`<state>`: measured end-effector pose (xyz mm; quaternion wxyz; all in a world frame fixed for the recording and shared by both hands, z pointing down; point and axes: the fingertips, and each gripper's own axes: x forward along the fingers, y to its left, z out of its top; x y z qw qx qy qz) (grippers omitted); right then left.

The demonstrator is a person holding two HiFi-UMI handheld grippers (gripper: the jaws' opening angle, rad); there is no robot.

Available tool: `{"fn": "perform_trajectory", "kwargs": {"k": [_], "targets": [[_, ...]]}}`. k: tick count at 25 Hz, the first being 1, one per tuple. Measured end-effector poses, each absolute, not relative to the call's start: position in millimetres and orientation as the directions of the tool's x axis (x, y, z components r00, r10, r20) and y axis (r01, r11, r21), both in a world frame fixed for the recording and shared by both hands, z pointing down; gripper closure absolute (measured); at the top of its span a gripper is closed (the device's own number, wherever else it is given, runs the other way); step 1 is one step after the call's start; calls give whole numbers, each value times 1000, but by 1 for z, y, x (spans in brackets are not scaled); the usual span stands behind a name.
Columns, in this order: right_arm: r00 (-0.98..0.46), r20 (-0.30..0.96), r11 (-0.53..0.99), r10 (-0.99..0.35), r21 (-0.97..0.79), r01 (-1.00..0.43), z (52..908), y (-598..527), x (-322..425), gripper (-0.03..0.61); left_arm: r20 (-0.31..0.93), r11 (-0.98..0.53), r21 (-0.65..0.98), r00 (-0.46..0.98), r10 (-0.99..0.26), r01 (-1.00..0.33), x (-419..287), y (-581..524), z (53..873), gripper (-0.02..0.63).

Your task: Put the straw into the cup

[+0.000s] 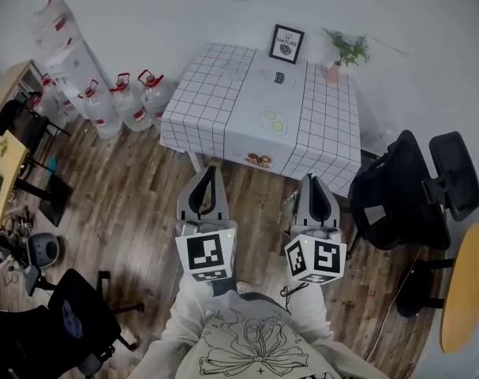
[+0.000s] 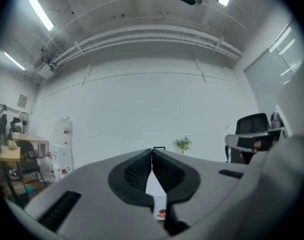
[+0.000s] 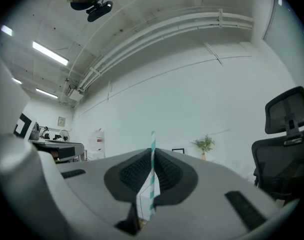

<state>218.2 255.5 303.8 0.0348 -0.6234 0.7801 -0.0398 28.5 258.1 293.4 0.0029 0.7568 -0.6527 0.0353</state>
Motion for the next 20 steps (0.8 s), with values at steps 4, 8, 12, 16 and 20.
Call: {"fn": "perform_trajectory", "kwargs": {"k": [4, 8, 12, 16, 20], "targets": [[-218, -5, 218, -976, -101, -971, 303, 205, 208, 563, 58, -153, -36, 151, -987, -988, 19, 206, 295, 609], [-203, -5, 202, -979, -106, -974, 304, 150, 201, 563, 63, -169, -38, 167, -984, -985, 11, 147, 297, 609], [-184, -8, 184, -983, -107, -977, 300, 89, 190, 563, 57, -183, -37, 181, -982, -982, -1, 84, 291, 609], [-174, -19, 175, -985, -105, -979, 295, 30, 178, 563, 47, -193, -45, 191, -981, -980, -15, 28, 287, 609], [-168, -7, 168, -986, -118, -979, 299, -15, 161, 563, 66, -199, -48, 195, -978, -979, -32, -17, 294, 609]]}}
